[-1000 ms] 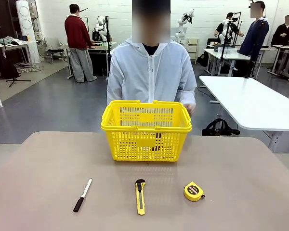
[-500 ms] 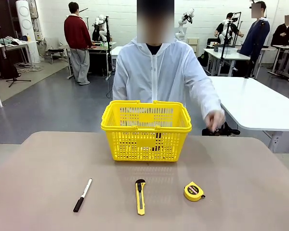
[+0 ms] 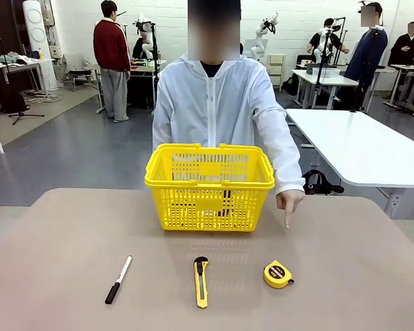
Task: Place the items the person wants into the basket.
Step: Pick up the item the person points to and place it in the Market Basket.
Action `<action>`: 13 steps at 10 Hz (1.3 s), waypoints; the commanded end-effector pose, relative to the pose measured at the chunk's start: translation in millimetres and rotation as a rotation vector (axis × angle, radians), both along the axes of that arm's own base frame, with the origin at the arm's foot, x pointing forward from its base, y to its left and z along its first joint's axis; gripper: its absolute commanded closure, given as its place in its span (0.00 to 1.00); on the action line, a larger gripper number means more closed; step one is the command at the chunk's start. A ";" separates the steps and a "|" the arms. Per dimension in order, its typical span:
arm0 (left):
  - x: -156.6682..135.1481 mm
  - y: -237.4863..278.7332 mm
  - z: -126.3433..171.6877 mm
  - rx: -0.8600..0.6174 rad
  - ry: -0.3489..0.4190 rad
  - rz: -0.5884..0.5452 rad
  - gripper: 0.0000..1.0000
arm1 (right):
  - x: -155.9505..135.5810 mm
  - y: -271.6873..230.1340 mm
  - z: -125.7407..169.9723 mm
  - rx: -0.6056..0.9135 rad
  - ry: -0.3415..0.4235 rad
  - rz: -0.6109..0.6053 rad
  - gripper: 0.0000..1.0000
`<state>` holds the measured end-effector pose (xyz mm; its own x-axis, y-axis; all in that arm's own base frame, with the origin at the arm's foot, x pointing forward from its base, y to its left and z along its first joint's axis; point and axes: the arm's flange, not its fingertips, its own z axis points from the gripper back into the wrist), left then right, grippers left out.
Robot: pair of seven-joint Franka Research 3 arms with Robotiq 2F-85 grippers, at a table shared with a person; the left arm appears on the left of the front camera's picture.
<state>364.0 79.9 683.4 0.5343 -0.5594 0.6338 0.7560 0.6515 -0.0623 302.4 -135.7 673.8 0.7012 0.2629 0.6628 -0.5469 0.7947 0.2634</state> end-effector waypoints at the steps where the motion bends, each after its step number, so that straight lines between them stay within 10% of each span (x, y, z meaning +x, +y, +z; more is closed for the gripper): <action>1: 0.4 0.1 2.0 0.013 0.008 0.015 0.01 | 1.4 0.9 -0.2 -0.001 -0.002 0.000 0.00; 3: 0.4 0.1 2.0 0.013 0.008 0.015 0.01 | 0.0 0.0 0.0 0.000 0.000 0.000 0.00; 6: 0.4 0.1 2.0 0.013 0.008 0.015 0.01 | 41.9 84.7 -32.5 -0.195 0.264 -0.033 0.00; 13: 0.4 0.1 2.0 0.013 0.008 0.015 0.01 | 101.1 244.8 -195.5 -0.540 0.467 -0.137 0.00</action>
<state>364.8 79.7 684.1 0.5351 -0.5606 0.6320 0.7553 0.6526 -0.0607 399.2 103.1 486.5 0.9331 0.3476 0.0922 -0.3516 0.9357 0.0305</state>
